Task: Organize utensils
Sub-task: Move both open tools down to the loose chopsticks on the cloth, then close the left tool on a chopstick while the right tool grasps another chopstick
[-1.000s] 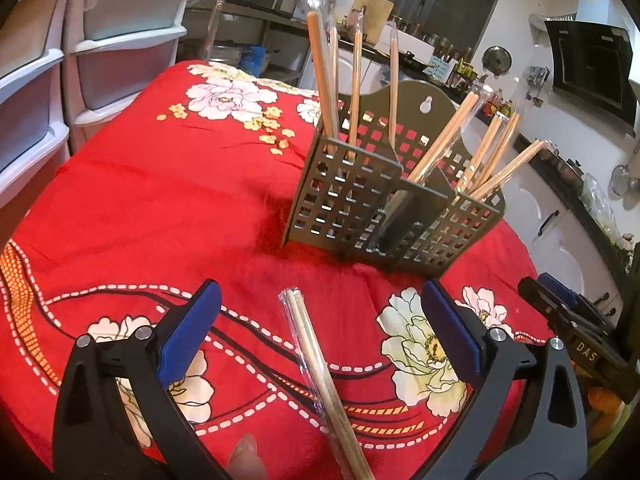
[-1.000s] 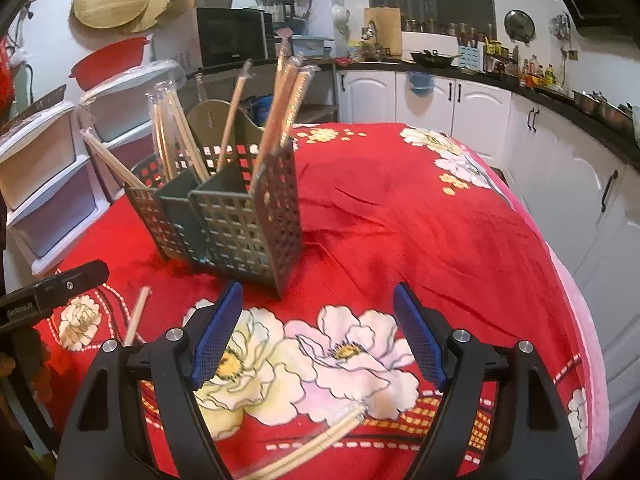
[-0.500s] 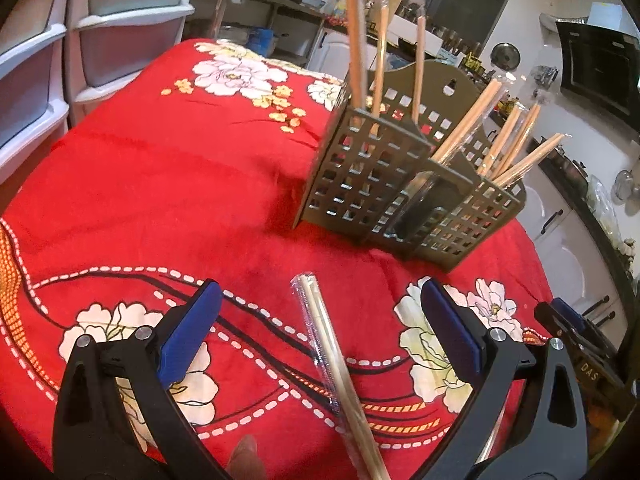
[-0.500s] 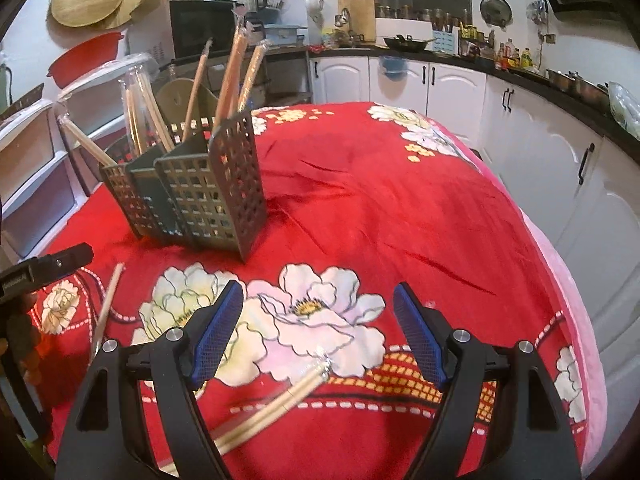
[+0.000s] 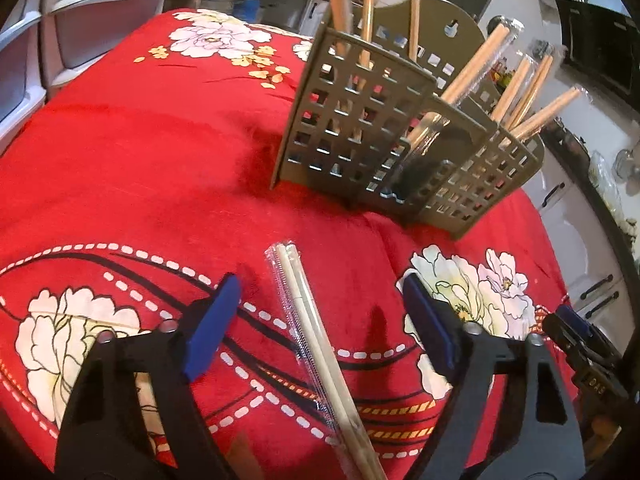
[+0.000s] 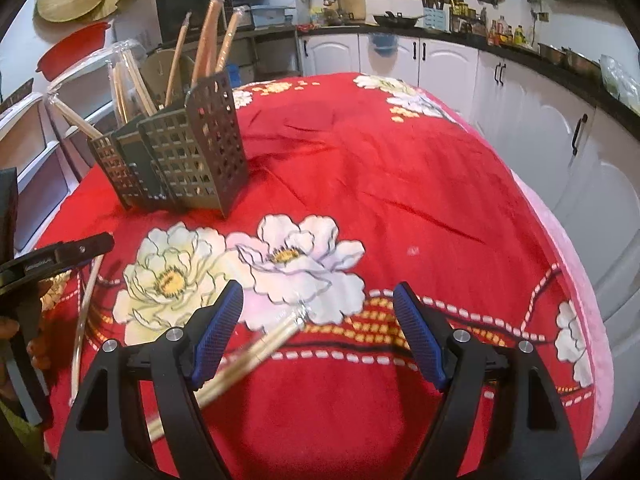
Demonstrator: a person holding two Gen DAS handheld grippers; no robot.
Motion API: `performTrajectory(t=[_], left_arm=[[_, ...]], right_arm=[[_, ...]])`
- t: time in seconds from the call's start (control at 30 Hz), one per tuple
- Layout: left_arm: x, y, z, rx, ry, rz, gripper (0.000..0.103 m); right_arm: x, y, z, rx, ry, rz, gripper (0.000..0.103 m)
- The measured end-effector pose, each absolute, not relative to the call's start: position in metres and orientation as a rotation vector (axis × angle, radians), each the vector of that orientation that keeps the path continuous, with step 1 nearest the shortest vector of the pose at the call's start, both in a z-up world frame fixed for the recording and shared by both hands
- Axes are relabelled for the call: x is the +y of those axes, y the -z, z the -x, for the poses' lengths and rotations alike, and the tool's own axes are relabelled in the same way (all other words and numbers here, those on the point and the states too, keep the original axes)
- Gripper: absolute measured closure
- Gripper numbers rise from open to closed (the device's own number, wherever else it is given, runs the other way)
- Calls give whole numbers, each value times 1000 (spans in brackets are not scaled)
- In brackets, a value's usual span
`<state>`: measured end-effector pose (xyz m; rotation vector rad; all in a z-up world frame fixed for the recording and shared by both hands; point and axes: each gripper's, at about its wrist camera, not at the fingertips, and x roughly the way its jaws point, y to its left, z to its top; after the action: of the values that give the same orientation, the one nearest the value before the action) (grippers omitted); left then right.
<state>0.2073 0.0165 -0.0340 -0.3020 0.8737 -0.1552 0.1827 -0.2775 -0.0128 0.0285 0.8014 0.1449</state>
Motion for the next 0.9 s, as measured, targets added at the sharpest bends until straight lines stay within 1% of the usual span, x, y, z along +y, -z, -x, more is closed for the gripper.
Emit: performTrajectory(t=[0.07,0.23,0.27,0.33,0.43,0.5,0.6,0.73,0.87,0.9], left_arm=[[14,34,-210,878,148,284,42],[10,37,-214,880,138,243,44],[9,37,-214,880,135,236,45],[9,38,-216,880,125,226,50],[10,38,-217,881,115,222,56],[11,38,-218,882,113,222,58],[10,39,-220,885,109,212,60],[10,39,-223,887,101,206,67],[13,40,-228,887,91,211,75],[14,40,-229,887,88,216,77]], right_arm=[[-278,16,-182,816,-149,-35,28],[-273,22,-183,853,-202,-63,29],[-271,24,-184,867,-217,-72,35],[-268,28,-186,894,-239,-81,41],[-263,33,-190,916,-240,-83,42],[-260,34,-193,918,-237,-82,43],[-255,35,-197,926,-231,-75,48],[-249,36,-200,924,-231,-53,58],[-245,35,-204,915,-231,-41,74],[-244,35,-206,912,-233,-36,76]])
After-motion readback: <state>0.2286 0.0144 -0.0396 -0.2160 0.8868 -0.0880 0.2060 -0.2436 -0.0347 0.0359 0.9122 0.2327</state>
